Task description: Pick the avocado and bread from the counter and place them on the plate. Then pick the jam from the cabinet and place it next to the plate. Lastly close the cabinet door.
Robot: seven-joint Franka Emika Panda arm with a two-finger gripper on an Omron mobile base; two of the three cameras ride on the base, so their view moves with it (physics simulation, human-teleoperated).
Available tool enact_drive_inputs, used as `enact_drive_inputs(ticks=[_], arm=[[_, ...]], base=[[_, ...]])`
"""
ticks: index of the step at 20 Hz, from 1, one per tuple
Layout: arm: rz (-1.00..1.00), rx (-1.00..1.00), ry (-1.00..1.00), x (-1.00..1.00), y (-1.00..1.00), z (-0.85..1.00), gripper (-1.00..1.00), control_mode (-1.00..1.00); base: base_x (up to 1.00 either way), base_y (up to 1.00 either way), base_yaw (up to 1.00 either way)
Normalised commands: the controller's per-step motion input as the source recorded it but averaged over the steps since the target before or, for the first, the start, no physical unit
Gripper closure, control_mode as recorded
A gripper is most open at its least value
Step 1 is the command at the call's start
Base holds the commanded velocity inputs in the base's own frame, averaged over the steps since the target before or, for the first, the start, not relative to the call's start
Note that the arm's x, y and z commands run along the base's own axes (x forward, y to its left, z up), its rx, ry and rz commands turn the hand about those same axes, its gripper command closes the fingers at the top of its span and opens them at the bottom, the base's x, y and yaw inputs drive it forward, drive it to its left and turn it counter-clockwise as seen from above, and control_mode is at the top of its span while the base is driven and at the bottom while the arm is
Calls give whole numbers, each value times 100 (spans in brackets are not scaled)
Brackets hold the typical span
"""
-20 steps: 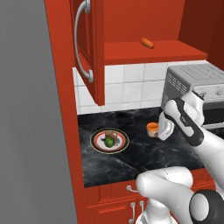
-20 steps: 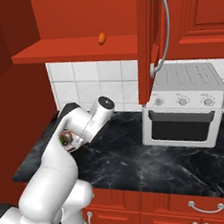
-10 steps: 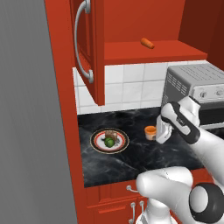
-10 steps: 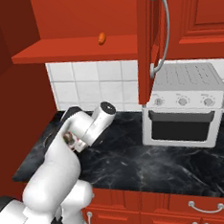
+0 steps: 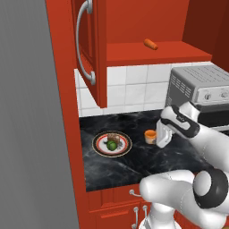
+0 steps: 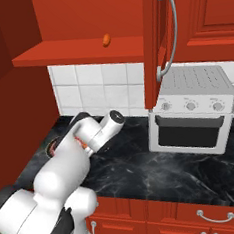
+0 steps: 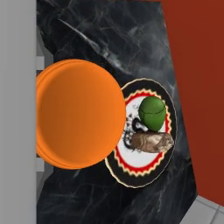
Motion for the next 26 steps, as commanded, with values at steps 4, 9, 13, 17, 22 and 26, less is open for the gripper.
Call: enact_drive_inputs(ticks=[4,9,13,17,22,26], arm=[[1,0,0,31,1,-24,100,-100],[0,0,0,30,6,-19,100,-100],[0,0,0,34,17,-18,100,-100],[2,0,0,31,13,-21,100,-100],[4,1,0,9,1,-26,100,-100],[3,3,0,4,0,-19,100,-100]], base=[[0,0,0],[0,0,0],[0,0,0],[0,0,0],[0,0,0],[0,0,0]])
